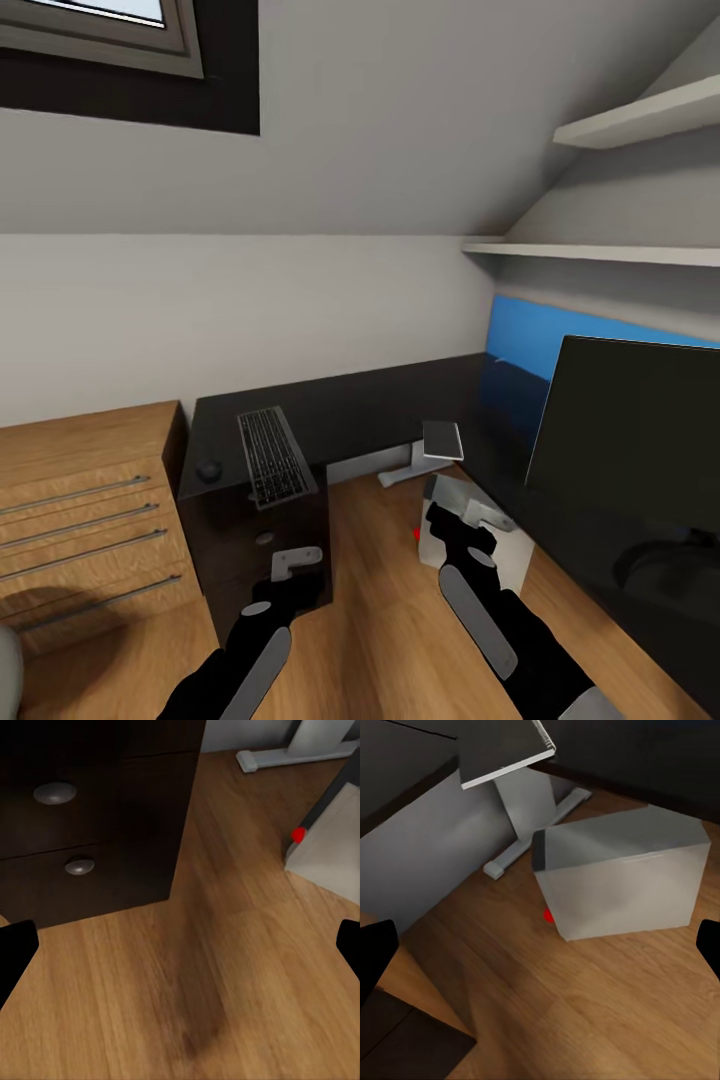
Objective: In the bedroom, organize the workspace by keeping the computer under the desk, ensuring the monitor is on the desk, placing the keyboard on the desk next to the monitor, placing the mouse on the desk next to the keyboard, moving the folder from the swivel chair onto the desk next to the mouse, stacking the notebook on top of the folder with the pen on top of the notebook, and positioning the swivel chair next to the desk.
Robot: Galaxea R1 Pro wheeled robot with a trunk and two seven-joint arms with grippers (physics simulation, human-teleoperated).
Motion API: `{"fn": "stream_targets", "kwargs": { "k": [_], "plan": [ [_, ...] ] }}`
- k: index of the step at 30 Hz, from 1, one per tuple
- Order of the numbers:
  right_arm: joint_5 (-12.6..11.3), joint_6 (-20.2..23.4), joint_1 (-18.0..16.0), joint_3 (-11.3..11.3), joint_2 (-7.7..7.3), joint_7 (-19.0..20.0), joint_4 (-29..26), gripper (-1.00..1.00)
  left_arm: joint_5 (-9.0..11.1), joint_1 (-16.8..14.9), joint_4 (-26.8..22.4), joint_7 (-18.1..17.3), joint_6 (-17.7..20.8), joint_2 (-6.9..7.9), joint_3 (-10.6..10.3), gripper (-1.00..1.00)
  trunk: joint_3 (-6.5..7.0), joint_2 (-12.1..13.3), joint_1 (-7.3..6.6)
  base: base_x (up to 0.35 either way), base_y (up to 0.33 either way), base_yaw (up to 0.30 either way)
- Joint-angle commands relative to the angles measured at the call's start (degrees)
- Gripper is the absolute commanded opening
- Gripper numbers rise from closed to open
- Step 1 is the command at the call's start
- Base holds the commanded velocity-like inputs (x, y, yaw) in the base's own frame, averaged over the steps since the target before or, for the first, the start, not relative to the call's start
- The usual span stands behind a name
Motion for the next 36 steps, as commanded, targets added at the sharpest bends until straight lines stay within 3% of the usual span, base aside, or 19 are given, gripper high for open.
{"fn": "stream_targets", "kwargs": {
  "k": [1, 9, 10, 11, 22, 24, 28, 32, 36],
  "plan": [
    [-0.13, -0.21, -0.07, 0.17, -0.06, 0.57, 0.62, 1.00, 0.47, -0.06, -0.06, 0.48, 0.11, 0.02, -0.11, 1.00, -0.25, -0.45, 0.22, 0.000, 0.000, 0.000],
    [-0.16, -3.05, -0.07, -0.50, -0.10, 12.71, 7.01, 1.00, 0.46, -0.06, -0.02, 0.57, 0.11, 0.02, -0.11, 1.00, -1.69, -3.66, 1.98, 0.000, 0.000, 0.000],
    [-0.18, -4.37, -0.07, -1.03, -0.09, 16.99, 9.18, 1.00, 0.46, -0.06, -0.02, 0.57, 0.11, 0.02, -0.11, 1.00, -1.87, -4.06, 2.20, 0.000, 0.000, 0.000],
    [-0.18, -4.95, -0.07, -1.31, -0.08, 18.37, 10.02, 1.00, 0.46, -0.06, -0.02, 0.57, 0.11, 0.02, -0.11, 1.00, -2.05, -4.47, 2.42, 0.000, 0.000, 0.000],
    [-0.67, -14.65, -0.16, -9.73, 0.57, 34.91, 21.05, 1.00, 0.51, -0.06, 0.00, 0.57, 0.11, 0.02, -0.11, 1.00, -4.02, -8.88, 4.84, 0.000, 0.000, 0.000],
    [-1.57, -15.16, -0.26, -11.07, 1.13, 36.10, 21.96, 1.00, 0.56, -0.06, 0.04, 0.57, 0.14, 0.00, -0.11, 1.00, -4.38, -9.68, 5.28, 0.000, 0.000, 0.000],
    [-6.63, -15.70, -0.93, -15.21, 2.50, 37.78, 23.23, 1.00, 0.60, -0.06, 1.45, 0.52, 0.18, -0.10, -0.10, 1.00, -5.10, -11.28, 6.16, 0.000, 0.000, 0.000],
    [-10.36, -15.72, -2.85, -16.74, 2.63, 38.27, 23.38, 1.00, 0.68, -0.06, 5.05, 0.50, 0.17, -0.20, -0.01, 1.00, -5.82, -12.89, 7.03, 0.000, 0.000, 0.000],
    [-12.66, -15.73, -4.06, -17.31, 2.55, 38.43, 22.80, 1.00, 0.69, -0.05, 8.81, 0.49, 0.10, -0.26, 0.07, 1.00, -6.53, -14.49, 7.91, 0.000, 0.000, 0.000]
  ]
}}
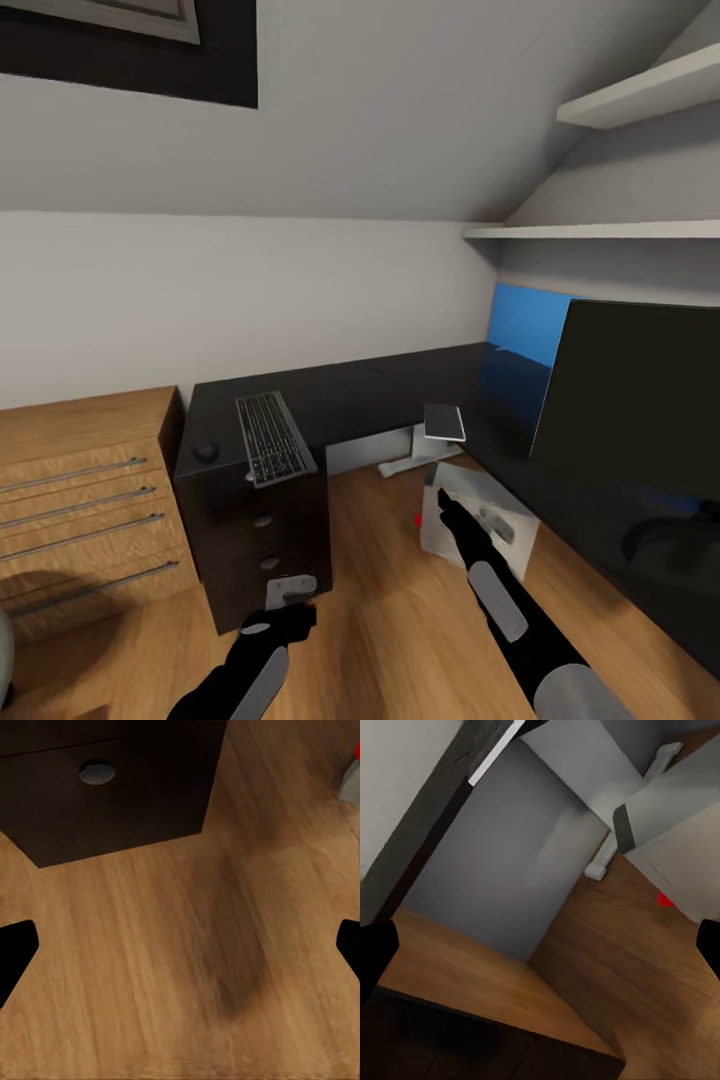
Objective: In the bedroom, organize the workspace by keeping the computer under the desk, ensuring the monitor is on the desk, placing the keyboard on the desk next to the monitor, placing the mouse on the desk next to the keyboard, moving the folder from the swivel chair onto the desk next to the mouse, stacking the notebook on top of the folder with the pen on top of the notebook, and positioning the swivel chair next to the desk.
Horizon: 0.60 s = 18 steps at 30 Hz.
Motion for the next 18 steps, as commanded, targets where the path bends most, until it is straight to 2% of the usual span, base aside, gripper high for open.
{"fn": "stream_targets", "kwargs": {
  "k": [1, 7, 10, 11, 13, 14, 18],
  "plan": [
    [-1.36, -0.41, -0.35, 0.19, -0.05, -0.30, -0.90, 1.00, 0.48, -0.06, 1.84, 0.49, 0.07, 0.00, -0.10, 1.00, -0.25, -0.45, 0.22, 0.000, 0.000, 0.000],
    [-2.43, -0.41, -0.72, 0.26, 0.08, -0.43, -3.44, 1.00, 0.88, -0.06, 8.72, 0.34, -0.71, 0.00, 0.19, 1.00, -1.32, -2.85, 1.54, 0.000, 0.000, 0.000],
    [-2.62, -0.44, -0.80, 0.80, 0.74, -0.35, -3.55, 1.00, 1.34, -0.06, 14.40, 0.02, -5.29, -0.06, 0.03, 1.00, -1.86, -4.06, 2.20, 0.000, 0.000, 0.000],
    [-2.66, -0.46, -0.82, 0.98, 1.30, -0.35, -3.14, 1.00, 1.37, -0.06, 16.81, -0.28, -8.03, -0.17, -0.09, 1.00, -2.04, -4.46, 2.42, 0.000, 0.000, 0.000],
    [-2.72, -0.52, -0.81, 1.06, 2.07, -0.35, -2.58, 1.00, 1.37, -0.06, 18.90, -0.85, -10.95, -0.30, -0.17, 1.00, -2.40, -5.26, 2.86, 0.000, 0.000, 0.000],
    [-2.76, -0.62, -0.81, 1.05, 2.89, -0.35, -1.97, 1.00, 1.38, -0.06, 20.52, -1.65, -13.82, -0.40, -0.23, 1.00, -2.58, -5.66, 3.08, 0.000, 0.000, 0.000],
    [-2.81, -0.69, -0.81, 1.02, 3.96, -0.38, -1.04, 1.00, 1.35, -0.06, 22.39, -3.40, -18.64, -0.50, -0.27, 1.00, -3.30, -7.27, 3.95, 0.000, 0.000, 0.000]
  ]
}}
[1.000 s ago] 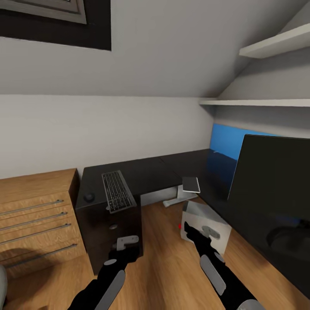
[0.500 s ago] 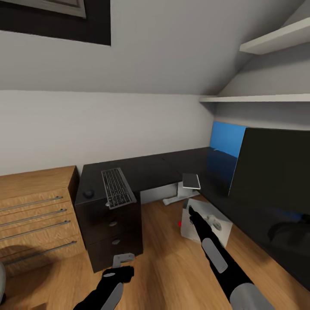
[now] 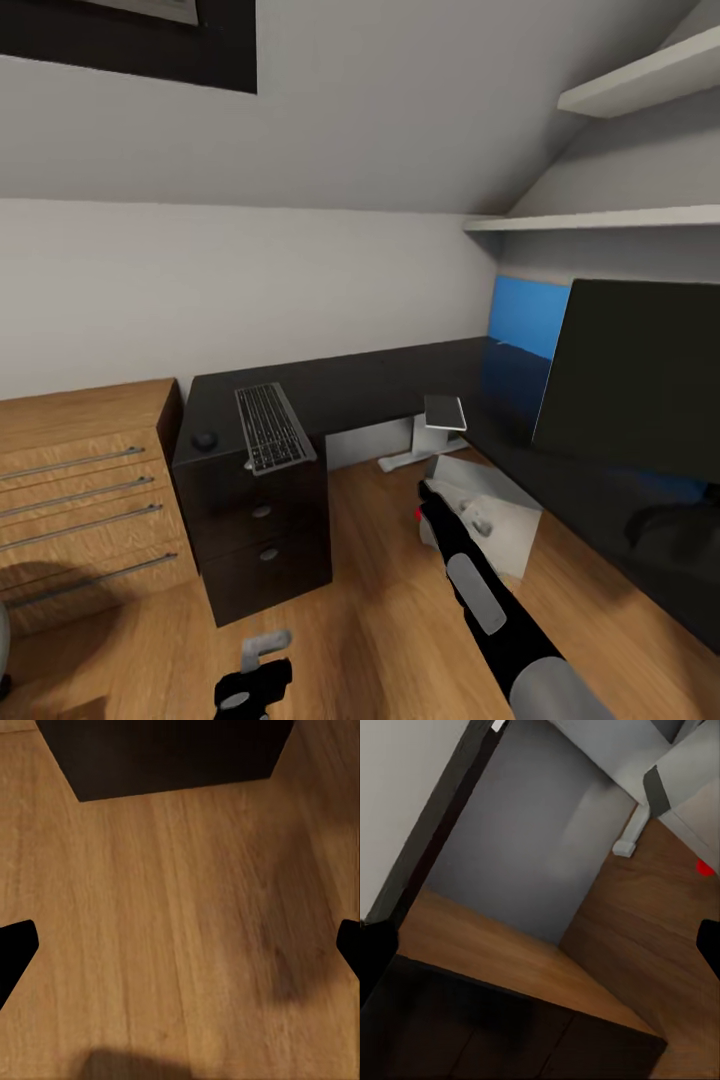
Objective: In the bedroom, organize the workspace by keeping the computer under the desk, ensuring the monitor is on the desk, placing the keyboard on the desk next to the monitor, placing the mouse on the desk next to the keyboard, moving the folder from the swivel chair onto the desk next to the mouse, stacking the notebook on top of the folder with the pen on top of the notebook, and positioning the swivel chair next to the desk.
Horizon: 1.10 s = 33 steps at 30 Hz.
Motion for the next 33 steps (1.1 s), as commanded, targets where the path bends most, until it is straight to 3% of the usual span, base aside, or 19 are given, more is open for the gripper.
{"fn": "stream_targets", "kwargs": {
  "k": [1, 2, 5, 15, 18, 22, 26, 30, 33],
  "plan": [
    [-0.61, -0.41, -0.04, 0.29, 0.15, -0.33, 0.12, 1.00, 0.24, -0.04, 0.17, 0.08, -0.73, 0.05, -0.32, 1.00, -0.24, -0.45, 0.22, 0.000, 0.000, 0.000],
    [-1.05, -0.35, -0.04, 0.24, 0.55, -0.34, 0.44, 1.00, 0.21, -0.04, 1.04, -0.82, -3.07, 0.09, -0.34, 1.00, -0.42, -0.85, 0.44, 0.000, 0.000, 0.000],
    [-2.28, -0.33, -0.05, 0.18, 0.65, -0.31, 0.53, 1.00, 0.18, -0.05, 1.77, -1.11, -3.91, 0.10, -0.34, 1.00, -0.96, -2.05, 1.10, 0.000, 0.000, 0.000],
    [-13.33, -0.31, -0.03, 0.06, 0.36, -0.09, 0.38, 1.00, 0.10, -0.03, 3.42, -1.37, -7.69, -0.05, -0.91, 1.00, -2.76, -6.06, 3.29, 0.000, 0.000, 0.000],
    [-14.91, -0.31, -0.03, 0.04, 0.32, 0.72, 0.18, 1.00, 0.09, 0.00, 3.86, -1.37, -9.64, -0.08, -1.35, 1.00, -3.30, -7.26, 3.95, 0.000, 0.000, 0.000],
    [-15.64, -0.31, -0.03, 0.02, 0.28, 4.45, 0.10, 1.00, -0.13, 0.45, 4.07, -1.40, -12.08, -0.10, -1.59, 1.00, -4.01, -8.87, 4.83, 0.000, 0.000, 0.000],
    [-15.89, -0.25, -0.02, -0.02, 0.18, 11.22, 0.06, 1.00, -0.51, 1.92, 3.25, -1.44, -14.78, -0.11, -1.79, 1.00, -4.73, -10.47, 5.71, 0.000, 0.000, 0.000],
    [-15.85, -0.27, 0.03, -0.09, 0.07, 13.99, 0.04, 1.00, -0.60, 2.66, 2.55, -1.45, -15.58, -0.11, -1.84, 1.00, -5.45, -12.08, 6.59, 0.000, 0.000, 0.000],
    [-15.94, -0.28, 0.03, -0.19, -0.84, 15.22, 0.03, 1.00, -0.64, 2.99, 2.25, -1.45, -15.90, -0.11, -1.87, 1.00, -5.99, -13.28, 7.25, 0.000, 0.000, 0.000]
  ]
}}
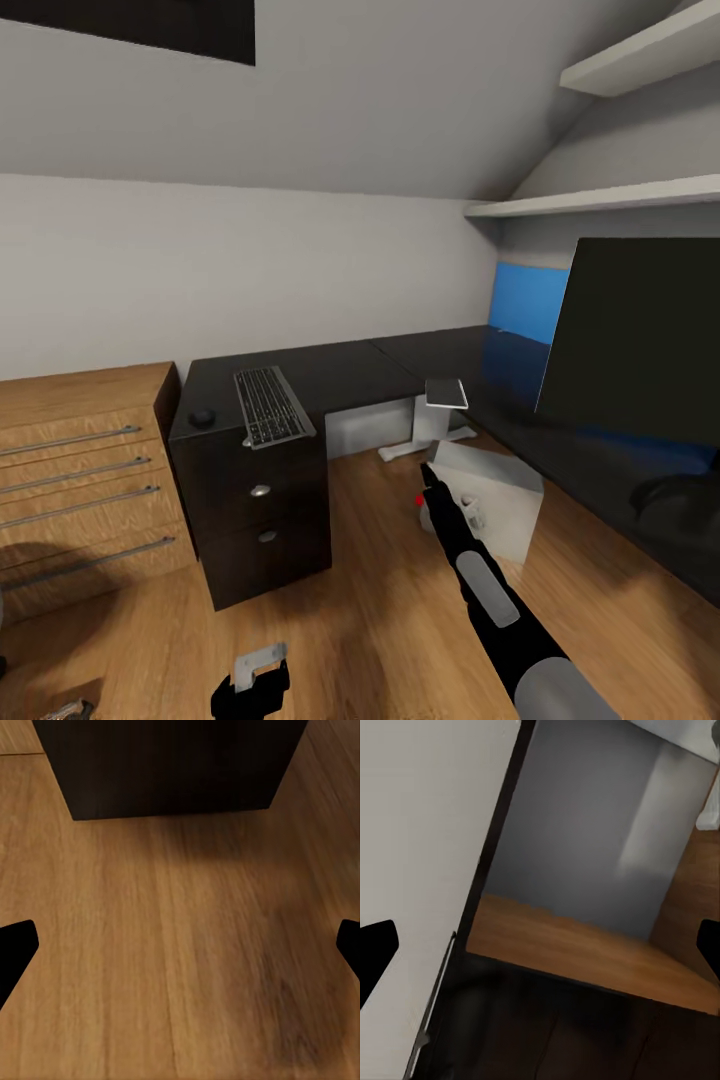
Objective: In the bedroom, organize the workspace by keeping the computer under the desk, ensuring the monitor is on the desk, placing the keyboard on the desk next to the monitor, placing the mouse on the desk next to the keyboard, moving the folder from the swivel chair onto the desk next to the mouse, stacking the notebook on top of the folder with the pen on top of the notebook, and positioning the swivel chair next to the desk.
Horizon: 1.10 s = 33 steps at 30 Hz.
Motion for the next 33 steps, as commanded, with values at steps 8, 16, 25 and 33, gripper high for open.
{"fn": "stream_targets", "kwargs": {
  "k": [8, 16, 25, 33],
  "plan": [
    [-6.29, -0.13, -0.04, -1.49, -3.40, 1.06, -0.40, 1.00, 0.63, 0.19, -0.05, 0.36, -0.39, 0.02, -0.49, 1.00, -0.24, -0.44, 0.22, 0.000, 0.000, 0.000],
    [-12.70, 0.01, -0.03, -2.39, -4.57, 1.07, -2.24, 1.00, 0.67, 0.17, 0.19, 0.36, -0.27, 0.09, -0.46, 1.00, -0.24, -0.44, 0.22, 0.000, 0.000, 0.000],
    [-13.58, -0.06, -0.37, -3.21, -5.40, -4.57, -10.70, 1.00, 0.67, 0.23, -1.17, 0.43, 1.37, 0.16, -0.59, 1.00, -0.24, -0.44, 0.22, 0.000, 0.000, 0.000],
    [-13.84, -0.03, -0.71, -4.99, -6.39, -9.72, -13.03, 1.00, 1.50, 0.23, -29.92, 1.31, 29.82, 0.33, 0.76, 1.00, -0.24, -0.44, 0.22, 0.000, 0.000, 0.000]
  ]
}}
